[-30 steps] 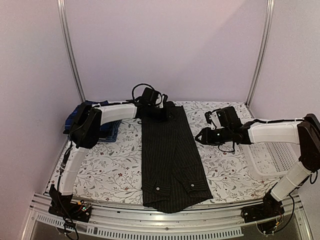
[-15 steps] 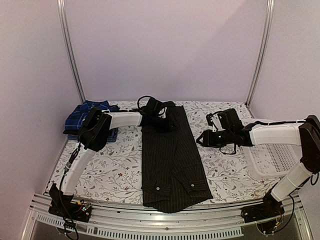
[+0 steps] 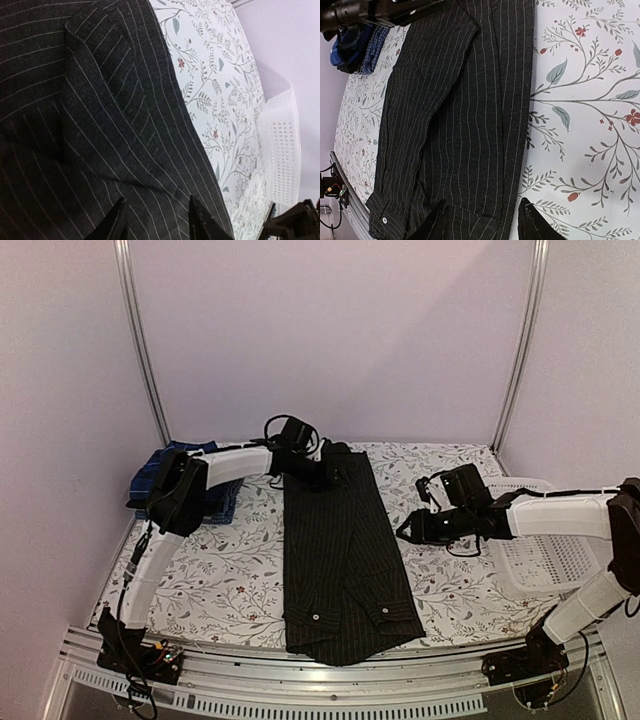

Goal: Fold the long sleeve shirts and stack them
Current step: Smooth out the rectangle-folded shirt at the center of the board.

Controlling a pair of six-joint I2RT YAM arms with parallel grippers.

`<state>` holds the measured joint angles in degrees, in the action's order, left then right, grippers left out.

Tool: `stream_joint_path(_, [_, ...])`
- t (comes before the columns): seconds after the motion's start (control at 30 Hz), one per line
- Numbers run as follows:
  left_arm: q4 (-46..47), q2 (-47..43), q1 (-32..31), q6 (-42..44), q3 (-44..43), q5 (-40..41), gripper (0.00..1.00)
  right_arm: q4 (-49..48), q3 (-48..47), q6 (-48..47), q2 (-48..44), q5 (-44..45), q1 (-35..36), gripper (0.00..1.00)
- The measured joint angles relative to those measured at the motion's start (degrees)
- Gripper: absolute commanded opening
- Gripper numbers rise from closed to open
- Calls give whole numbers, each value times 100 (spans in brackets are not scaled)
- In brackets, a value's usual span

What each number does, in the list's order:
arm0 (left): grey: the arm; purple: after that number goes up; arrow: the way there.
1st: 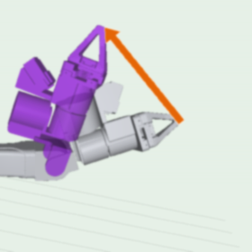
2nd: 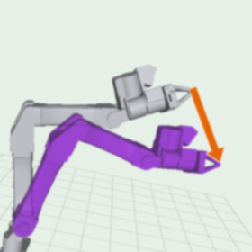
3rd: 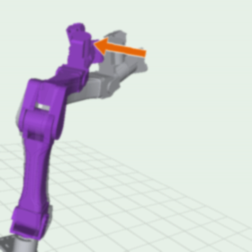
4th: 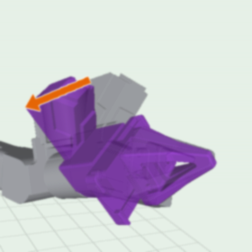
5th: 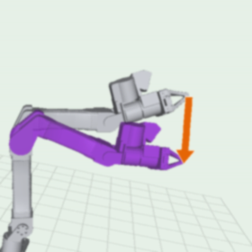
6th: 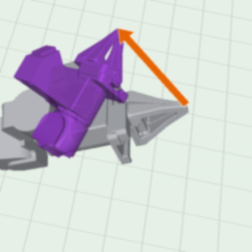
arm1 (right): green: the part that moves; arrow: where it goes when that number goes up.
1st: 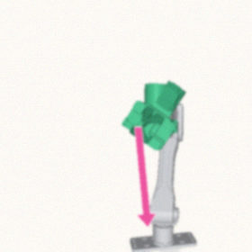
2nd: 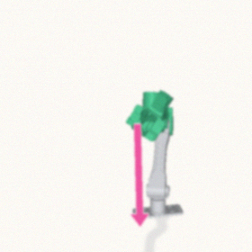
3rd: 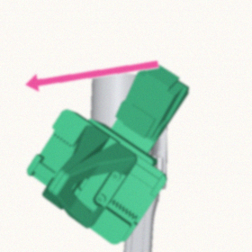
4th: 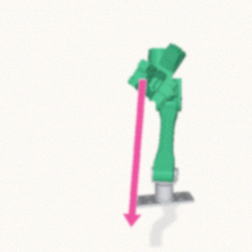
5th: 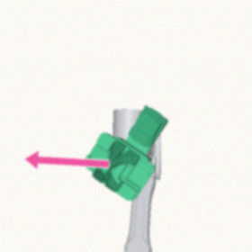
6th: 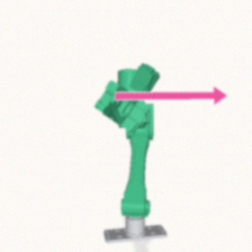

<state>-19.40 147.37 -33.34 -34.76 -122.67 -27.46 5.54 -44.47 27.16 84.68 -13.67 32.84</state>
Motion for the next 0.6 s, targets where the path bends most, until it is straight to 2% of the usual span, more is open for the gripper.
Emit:
stream_joint_path(0.13, [79,-1088,-13,17,1049,57,40,138,234,-15,-184,-70,103,46])
stream_joint_path(0.37, [704,-3508,-120,-306,3976,116,40,352,522,87,-509,-61,857,46])
stream_joint_path(0.47, [949,-3987,-304,-476,5003,85,39,365,533,205,-549,11,1425,45])
stream_joint_path(0.6, [1268,-4092,-675,-748,6094,7,39,321,531,376,-391,129,1961,44])
